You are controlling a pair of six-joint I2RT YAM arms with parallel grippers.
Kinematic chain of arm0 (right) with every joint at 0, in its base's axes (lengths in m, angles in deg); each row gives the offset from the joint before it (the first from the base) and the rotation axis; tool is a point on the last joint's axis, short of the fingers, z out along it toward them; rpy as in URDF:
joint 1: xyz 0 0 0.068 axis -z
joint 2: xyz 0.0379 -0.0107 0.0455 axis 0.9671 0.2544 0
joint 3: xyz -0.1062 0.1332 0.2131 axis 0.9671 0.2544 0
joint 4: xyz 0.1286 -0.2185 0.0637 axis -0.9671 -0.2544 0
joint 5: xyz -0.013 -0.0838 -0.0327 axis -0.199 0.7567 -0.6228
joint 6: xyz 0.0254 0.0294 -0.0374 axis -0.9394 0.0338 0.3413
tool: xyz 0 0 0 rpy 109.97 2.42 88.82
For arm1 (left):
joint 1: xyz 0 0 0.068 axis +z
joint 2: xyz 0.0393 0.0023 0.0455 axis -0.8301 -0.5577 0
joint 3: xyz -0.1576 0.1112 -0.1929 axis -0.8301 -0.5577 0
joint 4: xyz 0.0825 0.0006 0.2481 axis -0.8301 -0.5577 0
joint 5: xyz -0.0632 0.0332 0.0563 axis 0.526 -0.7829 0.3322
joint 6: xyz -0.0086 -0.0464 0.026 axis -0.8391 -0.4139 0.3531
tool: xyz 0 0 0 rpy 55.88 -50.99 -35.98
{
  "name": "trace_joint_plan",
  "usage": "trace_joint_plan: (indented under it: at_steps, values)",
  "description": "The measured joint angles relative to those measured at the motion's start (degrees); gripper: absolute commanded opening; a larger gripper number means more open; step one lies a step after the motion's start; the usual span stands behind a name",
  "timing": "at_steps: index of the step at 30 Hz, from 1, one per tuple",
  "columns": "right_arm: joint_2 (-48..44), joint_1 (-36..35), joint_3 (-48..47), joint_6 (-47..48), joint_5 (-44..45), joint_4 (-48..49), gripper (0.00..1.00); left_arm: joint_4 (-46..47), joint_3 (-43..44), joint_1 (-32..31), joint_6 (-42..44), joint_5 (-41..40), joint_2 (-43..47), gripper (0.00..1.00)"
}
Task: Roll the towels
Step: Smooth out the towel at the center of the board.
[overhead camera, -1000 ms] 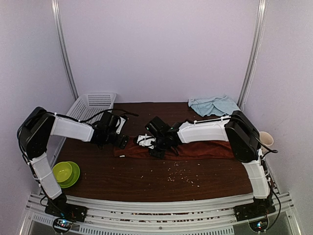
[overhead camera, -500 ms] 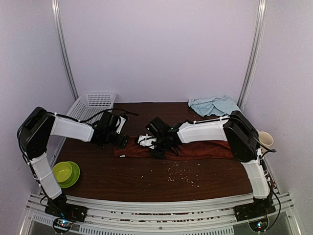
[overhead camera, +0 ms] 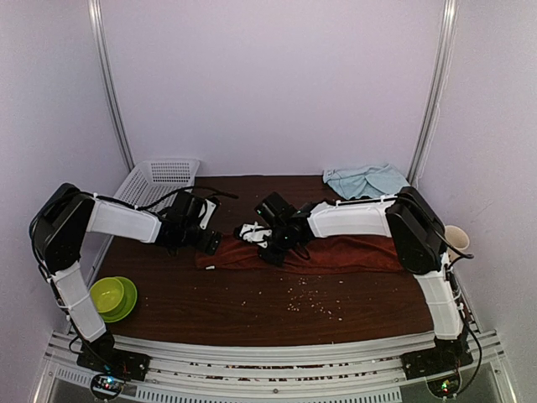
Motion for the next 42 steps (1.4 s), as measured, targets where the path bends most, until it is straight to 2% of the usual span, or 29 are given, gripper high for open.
trace_joint_plan:
  at_steps: [7, 15, 42]
  values:
    - [0.5, 0.5, -1.68, -1.27, -2.67, -1.05, 0.22, 0.0, 0.0, 0.0, 0.0, 0.09, -0.04, 0.98]
    - [1.77, 0.57, -1.92, -1.86, -3.5, -1.46, 0.18, 0.02, 0.0, 0.0, 0.0, 0.22, -0.2, 0.98]
    - [1.79, 1.86, -4.17, -2.8, -7.61, -4.48, 0.2, 0.07, 0.0, 0.0, 0.0, 0.7, -0.92, 0.98]
